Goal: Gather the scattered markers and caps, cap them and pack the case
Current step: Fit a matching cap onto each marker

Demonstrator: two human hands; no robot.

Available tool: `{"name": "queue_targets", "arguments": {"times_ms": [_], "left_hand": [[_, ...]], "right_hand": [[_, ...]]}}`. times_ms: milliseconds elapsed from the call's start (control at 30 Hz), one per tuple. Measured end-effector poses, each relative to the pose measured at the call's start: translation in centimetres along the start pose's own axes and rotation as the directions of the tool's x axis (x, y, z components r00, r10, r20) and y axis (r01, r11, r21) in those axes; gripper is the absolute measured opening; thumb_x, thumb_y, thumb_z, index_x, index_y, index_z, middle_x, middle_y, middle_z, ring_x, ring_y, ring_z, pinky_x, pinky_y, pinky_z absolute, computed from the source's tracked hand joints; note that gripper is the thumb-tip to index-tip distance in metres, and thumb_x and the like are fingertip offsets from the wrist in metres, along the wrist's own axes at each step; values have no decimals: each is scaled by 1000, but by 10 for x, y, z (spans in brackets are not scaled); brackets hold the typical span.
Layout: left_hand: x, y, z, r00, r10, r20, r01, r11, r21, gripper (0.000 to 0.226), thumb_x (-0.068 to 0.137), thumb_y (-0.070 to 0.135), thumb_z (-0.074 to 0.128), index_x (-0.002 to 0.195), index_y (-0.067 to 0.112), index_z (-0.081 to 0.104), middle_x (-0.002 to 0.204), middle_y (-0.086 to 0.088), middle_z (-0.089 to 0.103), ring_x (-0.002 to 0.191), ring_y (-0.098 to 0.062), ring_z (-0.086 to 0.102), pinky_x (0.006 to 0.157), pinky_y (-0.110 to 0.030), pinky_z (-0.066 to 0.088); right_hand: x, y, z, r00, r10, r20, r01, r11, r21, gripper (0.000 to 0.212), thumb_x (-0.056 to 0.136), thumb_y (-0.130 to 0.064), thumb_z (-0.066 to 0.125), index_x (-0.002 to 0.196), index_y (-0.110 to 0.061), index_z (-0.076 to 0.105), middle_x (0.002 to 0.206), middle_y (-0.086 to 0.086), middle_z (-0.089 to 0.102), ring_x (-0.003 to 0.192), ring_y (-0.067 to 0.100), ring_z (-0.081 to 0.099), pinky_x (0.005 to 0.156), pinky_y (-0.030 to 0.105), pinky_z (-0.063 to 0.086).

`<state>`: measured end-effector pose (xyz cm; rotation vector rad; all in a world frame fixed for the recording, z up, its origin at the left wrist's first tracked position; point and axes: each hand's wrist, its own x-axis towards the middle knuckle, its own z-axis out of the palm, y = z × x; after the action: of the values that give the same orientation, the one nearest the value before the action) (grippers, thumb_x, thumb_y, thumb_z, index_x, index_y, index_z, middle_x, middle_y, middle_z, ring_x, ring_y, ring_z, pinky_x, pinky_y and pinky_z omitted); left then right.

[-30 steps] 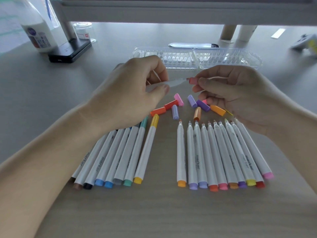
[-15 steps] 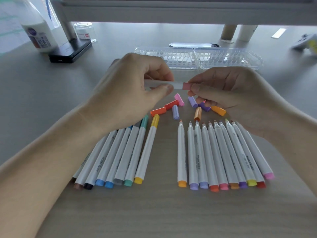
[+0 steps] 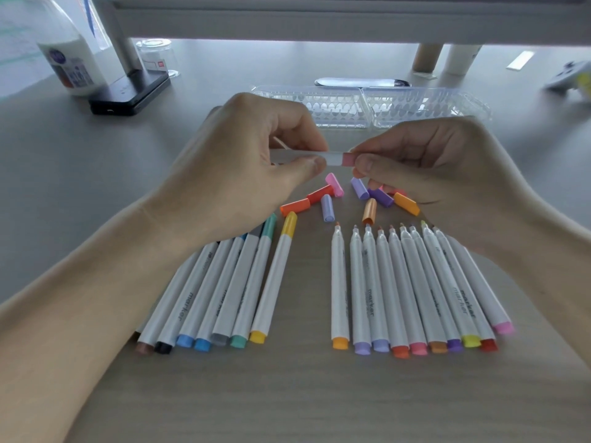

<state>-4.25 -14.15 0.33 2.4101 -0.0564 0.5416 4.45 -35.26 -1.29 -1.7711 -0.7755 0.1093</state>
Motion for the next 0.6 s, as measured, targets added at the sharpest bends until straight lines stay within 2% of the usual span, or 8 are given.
{"name": "queue_targets", "arguments": {"times_ms": [33, 133, 200, 300, 400, 500, 600], "left_hand": [[0, 0, 0, 1000, -1, 1, 1, 1000, 1, 2, 93, 34, 74, 93, 35, 76, 89, 17, 73, 88, -6, 68, 81, -40, 58], [0, -1, 1, 1000, -5, 16, 5, 1000, 3, 5, 91, 39, 73, 93, 36, 76, 90, 15, 74, 87, -9, 69, 80, -42, 59], [0, -1, 1, 1000, -8, 14, 8, 1000, -3, 9, 89, 42, 71, 93, 36, 76, 90, 15, 74, 87, -9, 70, 80, -42, 59], [-1, -1, 1, 1000, -14, 26, 14, 1000, -20, 4, 92, 37, 74, 94, 35, 76, 92, 16, 74, 90, -6, 69, 83, -41, 58], [-2, 0, 3, 999, -19, 38, 21, 999, -39, 3, 92, 34, 74, 92, 34, 77, 90, 15, 74, 89, -7, 70, 82, -41, 59], [-2, 0, 3, 999, -18, 39, 20, 999, -39, 4, 92, 34, 73, 91, 34, 77, 89, 15, 74, 87, -7, 70, 80, -42, 58], [0, 3, 0, 999, -22, 50, 22, 1000, 0, 4, 93, 33, 74, 92, 35, 77, 89, 19, 74, 89, -3, 69, 83, -39, 59]], "right_hand": [[0, 0, 0, 1000, -3, 1, 3, 1000, 1, 9, 88, -16, 75, 96, -16, 81, 89, 11, 79, 82, 49, 68, 69, 42, 63], [-1, 0, 0, 1000, 7, 8, -7, 1000, -15, 12, 86, -19, 76, 97, -15, 81, 87, 6, 80, 78, 33, 74, 68, 34, 62], [-1, 0, 0, 1000, 10, 3, -10, 1000, -11, 11, 88, -16, 76, 97, -15, 81, 87, 5, 80, 76, 29, 74, 67, 31, 62], [-1, 1, 0, 1000, 16, 11, -16, 1000, -3, 9, 89, -13, 75, 95, -17, 81, 86, 4, 80, 71, 16, 71, 67, 35, 62], [-2, 1, 2, 999, 32, 13, -32, 999, 0, 9, 89, -12, 75, 94, -18, 81, 86, 4, 80, 71, 15, 71, 71, 45, 62], [-2, 1, 2, 999, 21, 26, -21, 1000, -17, 9, 89, -14, 75, 94, -19, 81, 85, 3, 80, 70, 14, 70, 74, 49, 61], [-1, 1, 1, 1000, 6, 26, -6, 1000, 5, 8, 90, -14, 75, 94, -18, 81, 82, 4, 79, 66, 20, 66, 68, 41, 61]]}}
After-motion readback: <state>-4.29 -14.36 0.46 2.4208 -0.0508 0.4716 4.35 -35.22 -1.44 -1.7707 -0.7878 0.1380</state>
